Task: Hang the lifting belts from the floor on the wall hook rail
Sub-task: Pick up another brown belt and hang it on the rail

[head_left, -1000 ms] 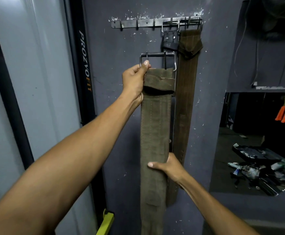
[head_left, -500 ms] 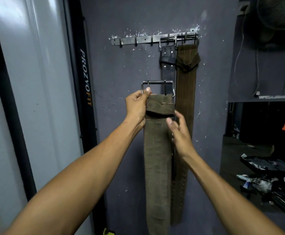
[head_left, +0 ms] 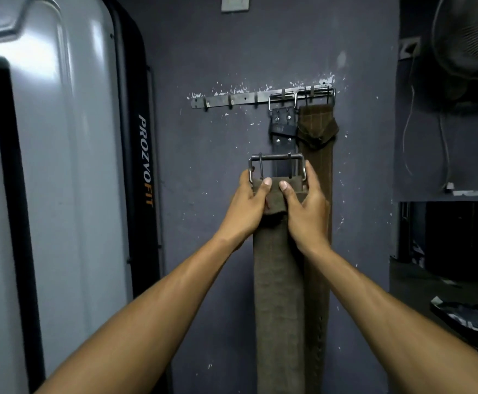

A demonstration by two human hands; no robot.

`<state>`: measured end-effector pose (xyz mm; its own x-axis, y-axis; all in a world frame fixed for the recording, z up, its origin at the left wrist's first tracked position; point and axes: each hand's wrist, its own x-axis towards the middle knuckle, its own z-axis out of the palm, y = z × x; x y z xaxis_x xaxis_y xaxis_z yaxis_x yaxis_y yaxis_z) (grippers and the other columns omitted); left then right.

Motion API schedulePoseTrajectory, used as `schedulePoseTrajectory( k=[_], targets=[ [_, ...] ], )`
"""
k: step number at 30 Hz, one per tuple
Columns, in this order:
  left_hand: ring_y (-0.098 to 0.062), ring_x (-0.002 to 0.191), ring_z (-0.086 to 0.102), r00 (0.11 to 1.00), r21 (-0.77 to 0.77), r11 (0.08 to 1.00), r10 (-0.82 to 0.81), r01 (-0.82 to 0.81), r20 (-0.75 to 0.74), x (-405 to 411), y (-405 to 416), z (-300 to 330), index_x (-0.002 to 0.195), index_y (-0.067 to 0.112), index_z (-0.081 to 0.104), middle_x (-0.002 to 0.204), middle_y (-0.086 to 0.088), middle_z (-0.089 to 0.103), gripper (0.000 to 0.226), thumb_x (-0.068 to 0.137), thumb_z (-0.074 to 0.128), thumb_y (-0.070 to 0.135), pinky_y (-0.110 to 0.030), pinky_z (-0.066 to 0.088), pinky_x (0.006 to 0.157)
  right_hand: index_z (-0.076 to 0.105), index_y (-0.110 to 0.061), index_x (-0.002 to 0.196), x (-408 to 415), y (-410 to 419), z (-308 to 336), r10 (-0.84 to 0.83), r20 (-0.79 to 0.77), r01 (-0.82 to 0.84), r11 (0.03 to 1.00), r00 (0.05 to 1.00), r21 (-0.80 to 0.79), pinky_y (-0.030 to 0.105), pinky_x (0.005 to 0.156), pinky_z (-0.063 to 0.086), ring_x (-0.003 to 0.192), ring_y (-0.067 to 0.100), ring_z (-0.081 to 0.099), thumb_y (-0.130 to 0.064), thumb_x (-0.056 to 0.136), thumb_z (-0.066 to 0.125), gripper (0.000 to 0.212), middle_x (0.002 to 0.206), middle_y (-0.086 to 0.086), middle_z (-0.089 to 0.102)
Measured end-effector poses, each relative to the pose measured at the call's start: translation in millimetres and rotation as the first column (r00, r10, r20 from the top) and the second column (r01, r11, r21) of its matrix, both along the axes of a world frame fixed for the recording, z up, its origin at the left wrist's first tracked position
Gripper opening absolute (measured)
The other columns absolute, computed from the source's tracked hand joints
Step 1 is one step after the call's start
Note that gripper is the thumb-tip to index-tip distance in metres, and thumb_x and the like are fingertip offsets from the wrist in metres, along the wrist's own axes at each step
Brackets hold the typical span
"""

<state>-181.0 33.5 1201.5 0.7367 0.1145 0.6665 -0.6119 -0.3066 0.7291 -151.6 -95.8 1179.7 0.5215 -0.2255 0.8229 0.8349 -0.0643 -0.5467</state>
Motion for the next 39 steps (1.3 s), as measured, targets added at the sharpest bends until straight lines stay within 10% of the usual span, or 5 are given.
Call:
schedulePoseTrajectory(
  k=[6,21,25,32,39],
  targets=[
    [-0.005,0.096,0.076,0.998,-0.065,0.998,-0.013,0.017,0.065,42.3,33.3,23.3,0.156,0.030,0.027,0.108,0.008,0.075,0.056,0.106,0.052,0.034,-0.020,0.059,0.081,0.047,-0.030,0.154,46.4,29.8,39.8,-0.011,0.049,0.013,0.999,0.999,-0.035,0.038,0.097,0.058,0.106,0.013,0.070,-0.031,0.097,0.072,0.062,0.109,-0.011,0.072],
    [-0.035,0.111,0.072,0.982,0.055,0.997,0.034,-0.045,0.188,229.0,88.0,237.5,0.130,0.003,0.062,0.121,-0.021,0.073,0.029,0.102,0.055,0.008,-0.048,0.057,0.102,0.052,-0.017,0.152,205.9,77.0,247.2,-0.328,0.091,0.338,0.933,0.940,-0.125,0.029,0.093,0.043,0.131,0.032,0.060,-0.038,0.100,0.067,0.058,0.138,0.011,0.069],
    [-0.031,0.131,0.060,0.981,0.159,0.981,0.079,-0.107,0.175,258.1,86.6,227.4,0.156,0.013,0.039,0.147,-0.015,0.060,0.054,0.105,0.053,0.013,-0.043,0.047,0.114,0.051,-0.012,0.151,234.6,79.3,238.1,-0.415,0.107,0.428,0.883,0.904,-0.192,0.028,0.073,0.038,0.109,0.035,0.069,-0.035,0.103,0.063,0.055,0.097,0.013,0.076],
    [-0.027,0.124,0.064,0.960,-0.153,0.988,0.073,-0.032,0.271,268.4,77.5,137.6,0.130,0.009,0.060,0.128,-0.005,0.070,0.039,0.108,0.045,0.038,-0.036,0.052,0.106,0.035,-0.020,0.160,250.6,90.3,158.4,-0.262,0.237,0.277,0.960,0.935,-0.031,-0.006,0.085,0.032,0.122,0.013,0.057,-0.037,0.106,0.056,0.061,0.138,0.000,0.065],
    [-0.039,0.104,0.072,0.969,-0.163,0.981,0.136,-0.103,0.205,279.5,68.9,100.0,0.101,0.004,0.071,0.103,-0.017,0.078,0.047,0.106,0.046,0.044,-0.052,0.057,0.092,0.036,-0.013,0.161,263.3,87.4,101.3,-0.309,0.219,0.335,0.937,0.925,-0.093,0.024,0.076,0.041,0.114,0.021,0.052,-0.026,0.106,0.057,0.060,0.135,0.024,0.068]
  ],
)
